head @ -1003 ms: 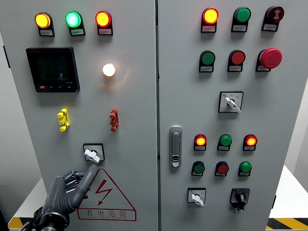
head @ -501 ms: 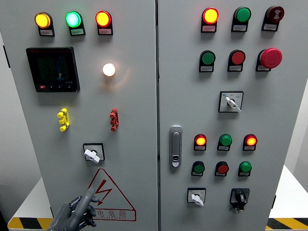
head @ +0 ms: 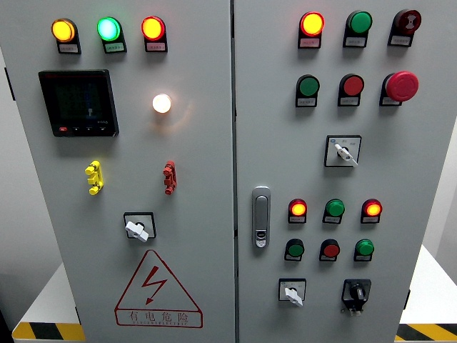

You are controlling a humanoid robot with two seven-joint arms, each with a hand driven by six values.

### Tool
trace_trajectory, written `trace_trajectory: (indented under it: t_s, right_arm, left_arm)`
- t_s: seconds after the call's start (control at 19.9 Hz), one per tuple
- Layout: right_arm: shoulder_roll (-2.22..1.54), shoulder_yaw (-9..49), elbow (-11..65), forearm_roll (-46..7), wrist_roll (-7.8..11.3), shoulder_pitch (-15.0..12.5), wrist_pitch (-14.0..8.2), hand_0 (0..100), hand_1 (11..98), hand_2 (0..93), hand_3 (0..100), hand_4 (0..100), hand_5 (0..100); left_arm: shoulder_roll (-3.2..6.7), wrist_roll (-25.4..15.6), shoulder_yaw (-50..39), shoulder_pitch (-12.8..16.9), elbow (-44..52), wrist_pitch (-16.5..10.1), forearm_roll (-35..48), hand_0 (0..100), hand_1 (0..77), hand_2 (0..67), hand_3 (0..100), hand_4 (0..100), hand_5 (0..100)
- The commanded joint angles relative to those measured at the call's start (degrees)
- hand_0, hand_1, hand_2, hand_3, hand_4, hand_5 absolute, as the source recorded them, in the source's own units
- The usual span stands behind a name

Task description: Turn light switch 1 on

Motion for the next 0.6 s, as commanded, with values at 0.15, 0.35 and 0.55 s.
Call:
trace_trajectory:
  t_s: [0.15, 0.35, 0.55]
  right_arm:
    - [0.01, 0.0, 0.0, 0.0, 0.01, 0.0, 0.0, 0, 19.7, 0.0, 20, 19, 10]
    - [0.01, 0.1, -0.1, 0.0, 0.01, 0.0, 0.0, 0, 19.8, 0.0, 20, 19, 10]
    - [0.01, 0.0, -0.1, 0.0, 0.01, 0.0, 0.0, 0, 19.8, 0.0, 20, 19, 10]
  left_arm:
    - [1.01, -8.6, 11.4, -0.8, 20.3, 0.0, -8.7, 0, 20.6, 29.7, 62, 74, 57]
    - [1.45, -15.1, 23.6, -2.4, 35.7, -0.1, -13.3, 0, 18.5, 27.6, 50, 66, 51]
    - [-0.03, -15.6, 38.2, -5.1, 49.7, -1.6, -28.6, 0, 13.3, 25.2, 40, 59, 48]
